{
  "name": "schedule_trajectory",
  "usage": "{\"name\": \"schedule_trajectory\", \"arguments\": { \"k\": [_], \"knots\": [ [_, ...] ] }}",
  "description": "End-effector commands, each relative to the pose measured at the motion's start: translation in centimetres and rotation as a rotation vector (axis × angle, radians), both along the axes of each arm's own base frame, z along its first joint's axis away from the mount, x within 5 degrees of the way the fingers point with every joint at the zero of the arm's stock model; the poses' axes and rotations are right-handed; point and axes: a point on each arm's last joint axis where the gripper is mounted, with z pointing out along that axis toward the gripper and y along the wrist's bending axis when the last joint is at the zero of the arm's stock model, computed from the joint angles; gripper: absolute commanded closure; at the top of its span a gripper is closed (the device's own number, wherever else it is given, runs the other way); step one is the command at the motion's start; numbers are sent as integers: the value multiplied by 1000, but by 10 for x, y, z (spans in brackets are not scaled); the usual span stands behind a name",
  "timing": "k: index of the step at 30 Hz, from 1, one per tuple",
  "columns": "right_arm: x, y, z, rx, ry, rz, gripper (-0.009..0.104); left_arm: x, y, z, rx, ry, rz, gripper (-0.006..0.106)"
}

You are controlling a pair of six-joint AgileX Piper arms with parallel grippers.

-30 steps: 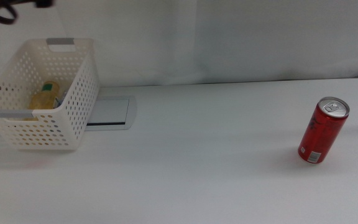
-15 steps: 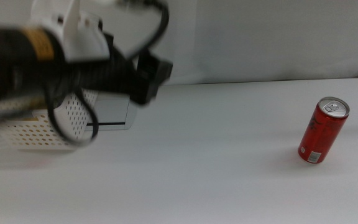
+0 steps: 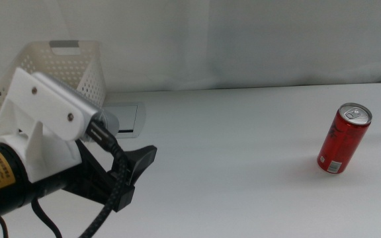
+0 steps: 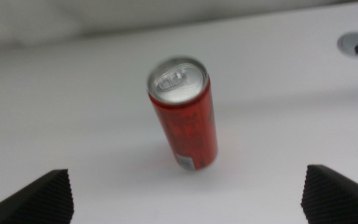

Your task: Use arms to grab the bottles and put them into the dustbin to the left of the table.

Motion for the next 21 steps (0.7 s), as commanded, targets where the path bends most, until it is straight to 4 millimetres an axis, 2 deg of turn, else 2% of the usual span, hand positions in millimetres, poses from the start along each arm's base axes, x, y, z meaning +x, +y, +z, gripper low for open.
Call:
{"name": "schedule_trajectory", "arguments": {
  "k": [1, 6, 11, 21],
  "knots": [
    [14, 2, -9, -49, 28, 22, -8, -2, -1, -2, -20, -9, -6, 12],
    [36, 6, -38, -112, 139, 57, -8, -1, -2, 0, -35, -29, -4, 12],
    [49, 8, -60, -119, 165, 53, -8, 0, -2, 1, -45, -43, -4, 12],
    [58, 22, -96, -101, 5, 90, -8, 0, -2, 2, -51, -52, -3, 12]
  ]
}}
